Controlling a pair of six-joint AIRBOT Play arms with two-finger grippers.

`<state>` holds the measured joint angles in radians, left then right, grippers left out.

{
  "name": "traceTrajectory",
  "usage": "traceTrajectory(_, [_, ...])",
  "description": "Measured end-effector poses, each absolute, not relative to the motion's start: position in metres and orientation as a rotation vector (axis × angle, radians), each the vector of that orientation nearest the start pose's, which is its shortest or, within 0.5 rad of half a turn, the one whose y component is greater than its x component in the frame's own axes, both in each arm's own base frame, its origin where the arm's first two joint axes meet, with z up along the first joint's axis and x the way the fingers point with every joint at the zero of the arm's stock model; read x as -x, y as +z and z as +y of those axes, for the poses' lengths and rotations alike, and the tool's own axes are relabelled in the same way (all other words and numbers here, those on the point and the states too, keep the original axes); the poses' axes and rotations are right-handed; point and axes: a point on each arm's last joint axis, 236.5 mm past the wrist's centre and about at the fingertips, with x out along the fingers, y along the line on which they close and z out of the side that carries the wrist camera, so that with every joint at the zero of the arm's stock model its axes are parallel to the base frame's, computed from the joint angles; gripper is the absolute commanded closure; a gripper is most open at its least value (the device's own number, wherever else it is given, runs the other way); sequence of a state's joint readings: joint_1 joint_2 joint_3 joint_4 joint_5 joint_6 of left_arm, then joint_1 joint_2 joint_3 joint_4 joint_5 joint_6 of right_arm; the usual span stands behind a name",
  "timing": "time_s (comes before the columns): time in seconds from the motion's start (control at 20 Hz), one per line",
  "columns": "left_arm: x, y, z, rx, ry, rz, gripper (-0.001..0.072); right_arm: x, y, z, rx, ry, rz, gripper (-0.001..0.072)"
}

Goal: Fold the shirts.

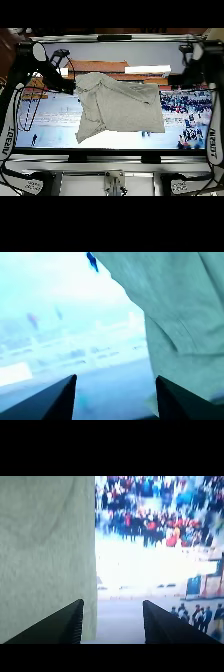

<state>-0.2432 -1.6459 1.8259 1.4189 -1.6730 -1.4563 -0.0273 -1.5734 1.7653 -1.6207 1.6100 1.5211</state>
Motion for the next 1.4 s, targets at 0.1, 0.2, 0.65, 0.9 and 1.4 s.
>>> traceTrajectory(0.1, [-0.369, 0.045, -0.146, -0.119, -0.478, 1.568, 0.0173, -0.391, 0.068, -0.039, -0.055, -0.012, 1.481, 0.0213])
traceTrajectory(0.2, [-0.338, 0.025, -0.153, -0.090, -0.510, 1.633, 0.0173, -0.361, 0.059, -0.049, -0.137, -0.005, 1.522, 0.0211])
traceTrajectory(0.65, [-0.257, -0.064, -0.168, 0.001, -0.535, 1.778, 0.0327, -0.297, -0.018, -0.030, -0.305, 0.085, 1.619, 0.0204])
traceTrajectory(0.9, [-0.262, -0.083, -0.184, 0.076, -0.536, 1.749, 0.0672, -0.284, -0.049, -0.023, -0.335, 0.092, 1.635, 0.0025])
traceTrajectory(1.4, [-0.269, -0.079, -0.190, 0.087, -0.558, 1.698, 0.0672, -0.276, -0.092, 0.005, -0.477, 0.104, 1.590, 0.0034])
